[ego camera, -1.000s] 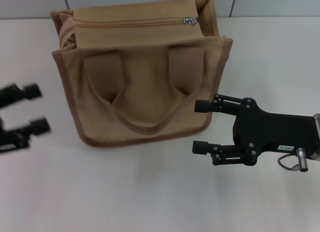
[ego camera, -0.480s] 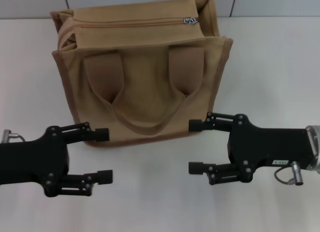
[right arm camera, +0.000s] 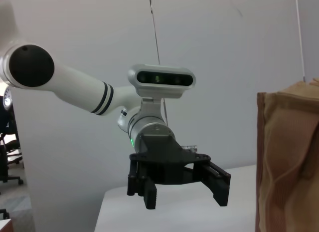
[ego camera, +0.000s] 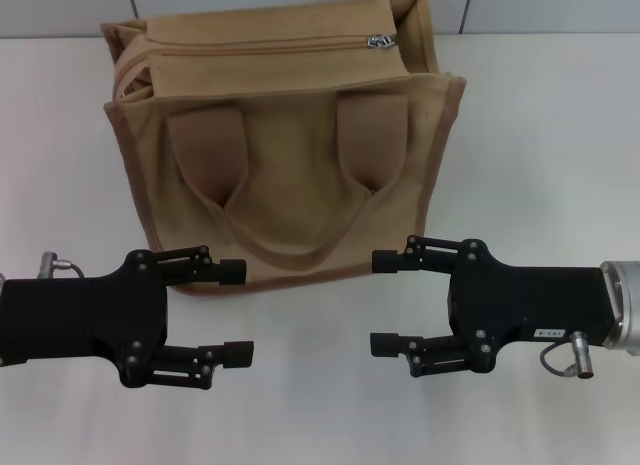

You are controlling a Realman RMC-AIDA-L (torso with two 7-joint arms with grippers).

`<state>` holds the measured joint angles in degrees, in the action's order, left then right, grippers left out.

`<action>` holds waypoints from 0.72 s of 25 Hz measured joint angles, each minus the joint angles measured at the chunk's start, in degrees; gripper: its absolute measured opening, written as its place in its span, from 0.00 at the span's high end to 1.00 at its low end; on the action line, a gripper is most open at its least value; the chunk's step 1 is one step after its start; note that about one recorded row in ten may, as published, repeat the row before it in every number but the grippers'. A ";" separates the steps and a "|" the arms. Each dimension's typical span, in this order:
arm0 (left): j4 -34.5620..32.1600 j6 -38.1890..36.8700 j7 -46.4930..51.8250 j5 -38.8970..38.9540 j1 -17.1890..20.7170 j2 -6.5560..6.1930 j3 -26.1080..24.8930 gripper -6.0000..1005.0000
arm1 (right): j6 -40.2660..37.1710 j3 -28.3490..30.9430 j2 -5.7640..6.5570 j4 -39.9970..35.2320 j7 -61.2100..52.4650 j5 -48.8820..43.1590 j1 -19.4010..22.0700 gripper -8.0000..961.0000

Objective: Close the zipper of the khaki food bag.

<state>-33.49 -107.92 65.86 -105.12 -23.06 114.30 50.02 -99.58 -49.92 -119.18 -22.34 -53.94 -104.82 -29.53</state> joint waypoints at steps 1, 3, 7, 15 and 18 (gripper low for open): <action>0.01 0.05 -0.03 0.00 0.00 0.00 0.00 0.17 | 0.15 0.00 0.00 -0.02 0.01 0.00 0.00 0.15; 0.01 0.18 -0.11 0.00 -0.01 0.01 0.01 0.17 | 0.28 0.00 0.01 -0.02 0.01 0.01 0.00 0.15; 0.01 1.68 0.11 0.00 -0.42 0.04 0.17 0.17 | 0.53 0.00 0.09 0.00 0.03 -0.01 -0.38 0.15; 0.01 1.98 0.22 0.00 -1.17 0.03 0.04 0.17 | 0.10 0.00 0.09 0.02 0.06 -0.01 -0.32 0.15; 0.01 2.01 0.23 0.01 -1.44 -0.07 0.13 0.17 | 0.07 0.00 0.09 0.02 0.07 -0.01 -0.39 0.15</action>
<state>-33.48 -105.90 66.09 -105.11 -24.51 114.23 50.15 -99.51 -49.92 -119.09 -22.32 -53.87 -104.83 -29.92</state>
